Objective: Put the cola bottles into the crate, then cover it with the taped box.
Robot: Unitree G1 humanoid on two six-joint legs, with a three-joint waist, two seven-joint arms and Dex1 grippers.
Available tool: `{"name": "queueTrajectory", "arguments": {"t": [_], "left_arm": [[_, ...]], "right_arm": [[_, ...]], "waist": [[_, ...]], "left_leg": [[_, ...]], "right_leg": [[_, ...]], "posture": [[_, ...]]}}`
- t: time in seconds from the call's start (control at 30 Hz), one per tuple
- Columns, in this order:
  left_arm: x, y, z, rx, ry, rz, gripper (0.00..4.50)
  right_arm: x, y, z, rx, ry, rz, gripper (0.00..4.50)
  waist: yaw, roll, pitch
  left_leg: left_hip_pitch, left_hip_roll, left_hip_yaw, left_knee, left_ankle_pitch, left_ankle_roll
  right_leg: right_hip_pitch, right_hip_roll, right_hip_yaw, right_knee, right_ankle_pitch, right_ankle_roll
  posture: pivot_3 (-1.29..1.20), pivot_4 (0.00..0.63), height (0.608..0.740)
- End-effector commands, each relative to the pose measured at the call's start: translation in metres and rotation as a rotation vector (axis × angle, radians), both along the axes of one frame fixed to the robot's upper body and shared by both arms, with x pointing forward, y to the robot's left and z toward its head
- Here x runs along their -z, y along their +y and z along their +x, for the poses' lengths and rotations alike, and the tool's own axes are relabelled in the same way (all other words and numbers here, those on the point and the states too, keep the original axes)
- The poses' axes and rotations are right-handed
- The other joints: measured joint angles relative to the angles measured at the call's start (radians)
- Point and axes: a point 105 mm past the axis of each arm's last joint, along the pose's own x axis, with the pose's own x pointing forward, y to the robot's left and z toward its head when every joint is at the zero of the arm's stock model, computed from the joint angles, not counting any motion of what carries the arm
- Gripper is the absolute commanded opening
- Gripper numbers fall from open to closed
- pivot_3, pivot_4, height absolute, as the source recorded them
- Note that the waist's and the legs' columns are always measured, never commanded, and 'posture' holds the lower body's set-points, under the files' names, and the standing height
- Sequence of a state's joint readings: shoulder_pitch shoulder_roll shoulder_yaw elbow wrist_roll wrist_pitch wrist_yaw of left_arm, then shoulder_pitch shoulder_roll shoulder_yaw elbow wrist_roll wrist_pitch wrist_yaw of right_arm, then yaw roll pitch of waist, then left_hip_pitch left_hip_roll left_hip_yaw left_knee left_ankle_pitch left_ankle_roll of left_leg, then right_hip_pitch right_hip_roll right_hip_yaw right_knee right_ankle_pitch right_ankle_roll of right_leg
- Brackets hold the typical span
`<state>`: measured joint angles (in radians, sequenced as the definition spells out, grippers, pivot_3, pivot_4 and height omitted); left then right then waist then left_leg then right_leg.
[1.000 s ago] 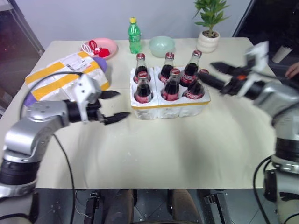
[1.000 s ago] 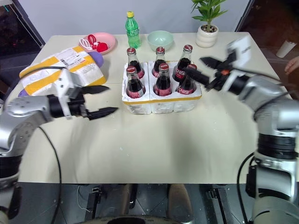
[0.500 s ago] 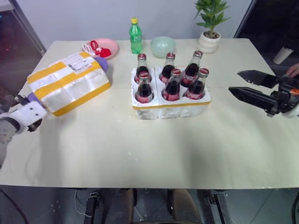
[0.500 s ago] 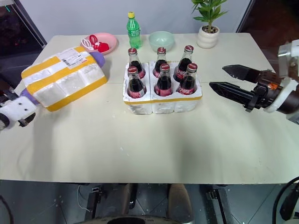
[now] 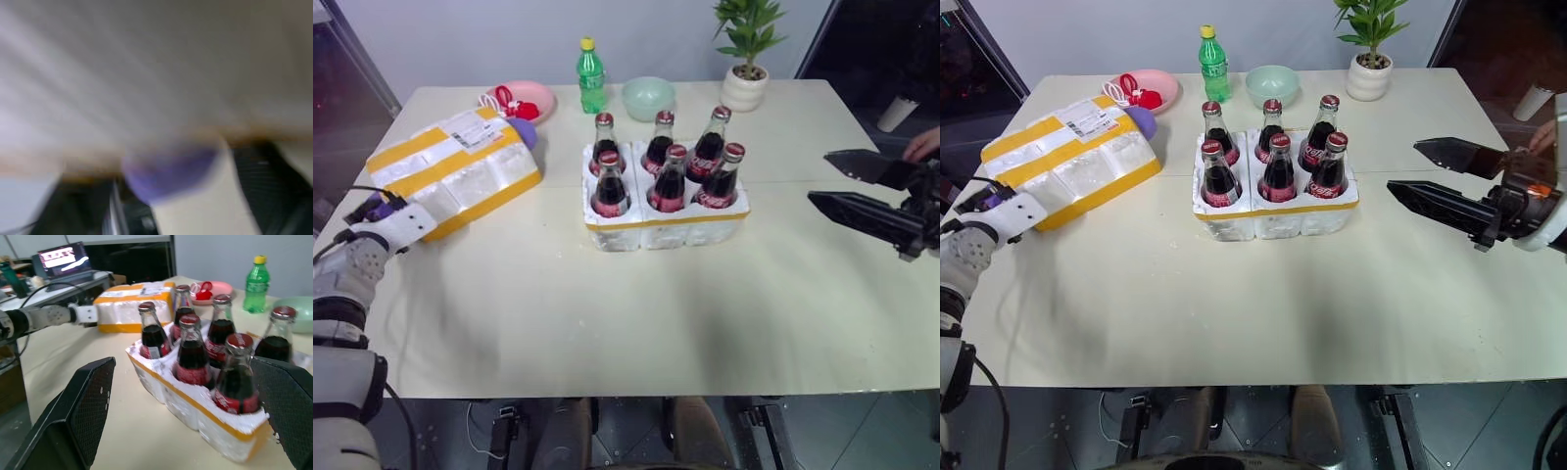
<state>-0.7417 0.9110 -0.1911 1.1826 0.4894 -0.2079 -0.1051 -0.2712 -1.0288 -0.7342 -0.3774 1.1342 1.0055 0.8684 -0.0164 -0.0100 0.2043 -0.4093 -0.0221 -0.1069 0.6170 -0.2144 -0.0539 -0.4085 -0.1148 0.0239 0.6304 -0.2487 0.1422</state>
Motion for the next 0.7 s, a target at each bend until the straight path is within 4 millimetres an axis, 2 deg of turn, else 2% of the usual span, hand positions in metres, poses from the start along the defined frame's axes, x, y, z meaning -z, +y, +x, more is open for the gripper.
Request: {"name": "queueTrajectory", "arguments": {"t": [0.03, 0.1, 0.13, 0.17, 0.3, 0.53, 0.6, 0.7], "left_arm": [[-0.003, 0.009, -0.004, -0.039, -0.013, -0.044, 1.65], [-0.004, 0.007, -0.003, -0.032, -0.013, -0.034, 0.70], [-0.006, 0.006, -0.001, -0.028, -0.018, -0.034, 0.34], [-0.010, 0.005, 0.001, -0.023, -0.033, -0.037, 0.22], [-0.039, -0.005, 0.014, 0.015, -0.134, -0.080, 0.20], [-0.131, -0.047, 0.037, 0.204, -0.346, -0.109, 0.20], [-0.155, -0.062, 0.038, 0.265, -0.388, -0.120, 0.20], [-0.193, -0.111, 0.032, 0.472, -0.384, -0.156, 0.20]], "right_arm": [[-0.013, -0.006, -0.008, 0.032, -0.054, -0.011, 4.50], [-0.014, -0.009, -0.008, 0.047, -0.054, -0.005, 4.50], [-0.013, -0.011, -0.009, 0.054, -0.052, -0.005, 4.50], [-0.011, -0.013, -0.009, 0.063, -0.048, -0.013, 4.50], [-0.001, -0.017, -0.008, 0.082, -0.013, -0.030, 4.50], [0.007, -0.023, -0.002, 0.116, 0.000, -0.055, 4.50], [0.008, -0.024, -0.001, 0.118, 0.002, -0.047, 4.50], [0.012, -0.028, -0.001, 0.128, 0.014, -0.053, 4.50]], "waist": [[0.003, 0.000, 0.000], [0.004, 0.000, -0.001], [0.004, 0.000, -0.001], [0.004, 0.000, -0.001], [0.006, -0.001, -0.001], [0.006, -0.005, 0.000], [0.005, -0.005, 0.000], [-0.001, -0.005, 0.000]], "left_leg": [[0.000, 0.000, 0.000, 0.000, 0.000, 0.000], [0.000, 0.000, 0.000, 0.000, 0.000, 0.000], [0.001, 0.000, 0.000, 0.000, 0.000, 0.000], [0.001, 0.000, 0.000, 0.000, 0.000, 0.000], [0.000, 0.000, 0.000, 0.001, 0.000, 0.000], [-0.002, 0.000, -0.001, 0.003, 0.000, 0.000], [-0.002, 0.000, -0.001, 0.003, 0.000, 0.000], [-0.002, 0.000, 0.000, 0.003, 0.000, 0.000]], "right_leg": [[0.000, 0.000, 0.000, 0.000, 0.000, 0.000], [0.001, 0.000, 0.000, 0.000, 0.000, 0.000], [0.001, 0.000, 0.000, 0.000, 0.000, 0.000], [0.001, -0.001, 0.000, 0.000, 0.000, 0.000], [0.001, -0.001, 0.000, 0.000, 0.000, 0.000], [0.001, -0.001, -0.001, 0.000, 0.000, 0.000], [0.001, -0.001, -0.001, 0.000, 0.000, 0.000], [0.001, 0.000, -0.001, 0.000, 0.000, 0.000]], "posture": [[0.00, 0.150, 0.739], [0.00, 0.150, 0.739], [0.00, 0.150, 0.739], [0.00, 0.150, 0.739], [0.00, 0.150, 0.739], [0.00, 0.150, 0.739], [0.00, 0.150, 0.739], [0.00, 0.150, 0.739]]}}
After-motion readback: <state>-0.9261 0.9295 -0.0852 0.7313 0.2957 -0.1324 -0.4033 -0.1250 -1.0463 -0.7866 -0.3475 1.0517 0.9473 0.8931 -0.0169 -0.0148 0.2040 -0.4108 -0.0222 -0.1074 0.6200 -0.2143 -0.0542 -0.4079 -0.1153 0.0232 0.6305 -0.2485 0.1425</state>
